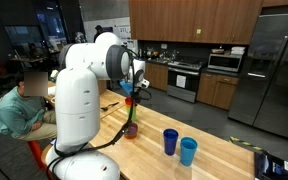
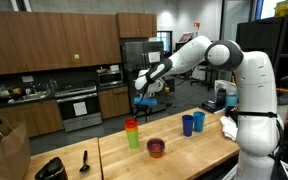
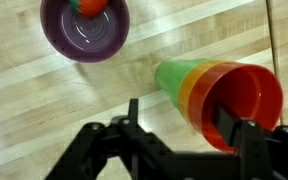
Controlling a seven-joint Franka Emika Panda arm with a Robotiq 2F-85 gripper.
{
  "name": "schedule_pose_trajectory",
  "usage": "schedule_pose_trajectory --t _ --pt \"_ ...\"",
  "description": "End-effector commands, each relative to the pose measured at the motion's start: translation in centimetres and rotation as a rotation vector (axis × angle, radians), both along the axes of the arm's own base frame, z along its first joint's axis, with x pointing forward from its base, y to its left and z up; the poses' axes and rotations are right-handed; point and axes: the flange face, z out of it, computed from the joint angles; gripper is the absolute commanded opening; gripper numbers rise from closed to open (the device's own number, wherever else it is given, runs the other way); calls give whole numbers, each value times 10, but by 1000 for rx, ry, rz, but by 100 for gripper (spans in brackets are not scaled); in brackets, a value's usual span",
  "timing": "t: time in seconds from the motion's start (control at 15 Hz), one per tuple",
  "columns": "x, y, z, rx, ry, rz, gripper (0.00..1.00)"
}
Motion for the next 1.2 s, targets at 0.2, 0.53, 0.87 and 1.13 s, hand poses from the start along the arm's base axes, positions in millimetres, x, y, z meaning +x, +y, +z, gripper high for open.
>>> schedule_pose_trajectory --t 0.2,0.53,0.87,1.13 --pt "8 -14 -2 -9 20 -19 21" --pt "11 -18 1 5 16 -37 0" --pt "13 -14 12 10 2 -31 1" --pt "13 5 32 13 -24 10 1"
